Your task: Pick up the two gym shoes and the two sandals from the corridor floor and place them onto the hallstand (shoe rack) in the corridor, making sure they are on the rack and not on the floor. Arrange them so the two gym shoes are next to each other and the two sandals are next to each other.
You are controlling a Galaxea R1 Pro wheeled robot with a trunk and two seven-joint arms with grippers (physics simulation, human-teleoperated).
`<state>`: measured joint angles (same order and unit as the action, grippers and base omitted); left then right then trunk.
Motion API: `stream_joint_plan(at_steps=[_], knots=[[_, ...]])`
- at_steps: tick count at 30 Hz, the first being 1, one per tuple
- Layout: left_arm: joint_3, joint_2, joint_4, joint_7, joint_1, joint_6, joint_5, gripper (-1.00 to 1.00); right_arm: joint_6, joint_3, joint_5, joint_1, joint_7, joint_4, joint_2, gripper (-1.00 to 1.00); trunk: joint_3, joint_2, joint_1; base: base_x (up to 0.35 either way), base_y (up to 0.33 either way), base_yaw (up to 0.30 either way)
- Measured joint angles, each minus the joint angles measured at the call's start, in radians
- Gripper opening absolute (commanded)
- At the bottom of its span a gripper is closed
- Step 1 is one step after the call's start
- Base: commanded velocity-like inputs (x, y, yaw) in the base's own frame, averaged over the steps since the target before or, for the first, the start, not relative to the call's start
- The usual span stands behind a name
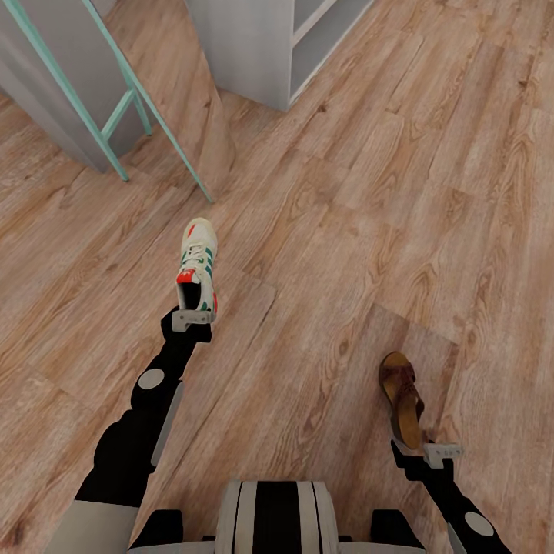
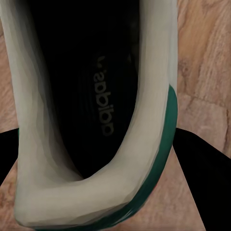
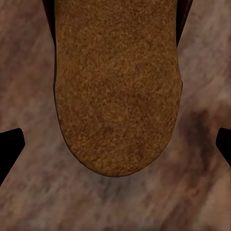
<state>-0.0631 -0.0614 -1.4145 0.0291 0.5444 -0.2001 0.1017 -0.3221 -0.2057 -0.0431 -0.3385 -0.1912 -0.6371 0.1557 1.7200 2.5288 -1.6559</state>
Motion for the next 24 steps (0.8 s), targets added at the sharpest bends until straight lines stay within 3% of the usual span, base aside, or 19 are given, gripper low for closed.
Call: stream_joint_plan(at_steps=[23, 24], knots=[[0.000, -0.003, 0.002, 0.002, 0.001, 0.000, 0.001, -1.00, 0.000, 0.000, 0.000, 0.000, 0.000, 0.001, 0.000, 1.00, 0.000, 0.000, 0.000, 0.033, 0.000, 0.000], [0.000, -0.003, 0.002, 0.002, 0.001, 0.000, 0.001, -1.00, 0.000, 0.000, 0.000, 0.000, 0.000, 0.001, 0.000, -1.00, 0.000, 0.000, 0.000, 0.000, 0.000, 0.000]])
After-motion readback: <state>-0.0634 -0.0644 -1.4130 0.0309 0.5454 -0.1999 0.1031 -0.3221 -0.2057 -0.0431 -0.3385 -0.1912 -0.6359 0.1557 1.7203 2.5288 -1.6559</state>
